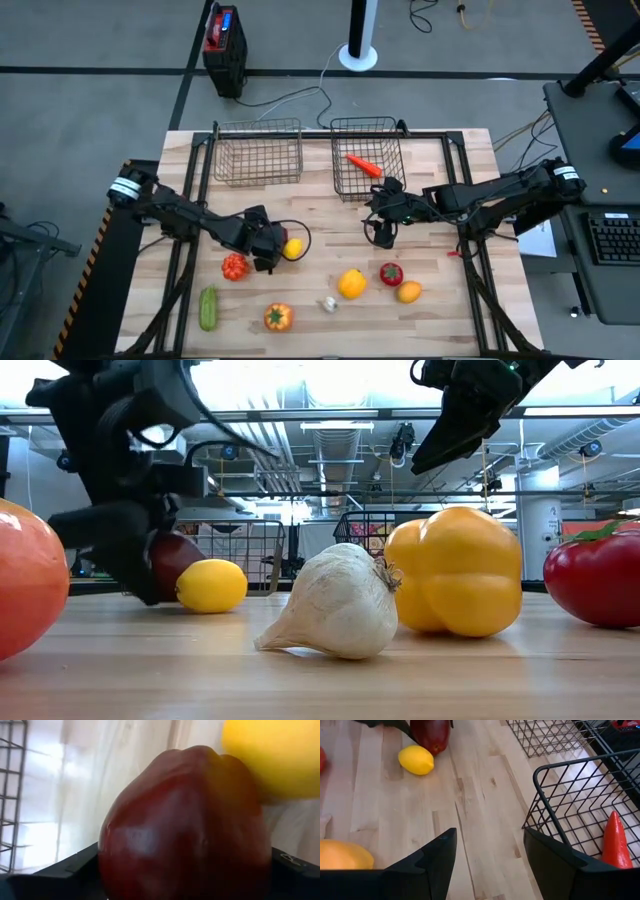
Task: Sort produce into baskets
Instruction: Put the apple into the gold wire basket
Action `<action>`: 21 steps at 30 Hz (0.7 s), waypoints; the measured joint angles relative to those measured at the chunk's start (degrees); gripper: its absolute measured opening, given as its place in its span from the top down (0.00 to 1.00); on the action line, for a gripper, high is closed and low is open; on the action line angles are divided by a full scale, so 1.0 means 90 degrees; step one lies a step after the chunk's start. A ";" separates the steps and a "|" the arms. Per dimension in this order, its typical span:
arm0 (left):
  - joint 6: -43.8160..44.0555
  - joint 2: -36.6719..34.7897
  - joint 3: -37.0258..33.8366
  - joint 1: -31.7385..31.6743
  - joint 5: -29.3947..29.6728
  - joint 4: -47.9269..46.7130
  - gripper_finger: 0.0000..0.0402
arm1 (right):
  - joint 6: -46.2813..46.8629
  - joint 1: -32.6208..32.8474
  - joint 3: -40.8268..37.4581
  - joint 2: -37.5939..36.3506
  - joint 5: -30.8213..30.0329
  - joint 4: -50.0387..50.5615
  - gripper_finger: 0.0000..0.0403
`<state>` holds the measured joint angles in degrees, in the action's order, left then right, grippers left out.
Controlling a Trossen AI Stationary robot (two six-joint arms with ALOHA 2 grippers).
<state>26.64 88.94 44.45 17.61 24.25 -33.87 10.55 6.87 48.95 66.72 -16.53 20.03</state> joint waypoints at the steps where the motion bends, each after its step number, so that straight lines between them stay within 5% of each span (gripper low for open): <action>1: 0.0011 -0.0059 0.0058 0.0002 0.0000 -0.0070 0.16 | 0.0000 0.0000 0.0000 0.0000 0.0000 0.0000 0.44; 14: -0.0337 -0.1344 0.0833 -0.0057 0.0120 -0.1358 0.16 | 0.0000 0.0000 0.0000 0.0000 0.0000 -0.0006 0.44; 21: -0.0378 -0.2235 0.1540 -0.0988 0.1088 -0.1527 0.16 | -0.0016 0.0000 0.0000 0.0000 0.0001 -0.0127 0.44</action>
<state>23.24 68.82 58.31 8.71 34.04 -47.62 10.41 6.87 48.95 66.72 -16.53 18.89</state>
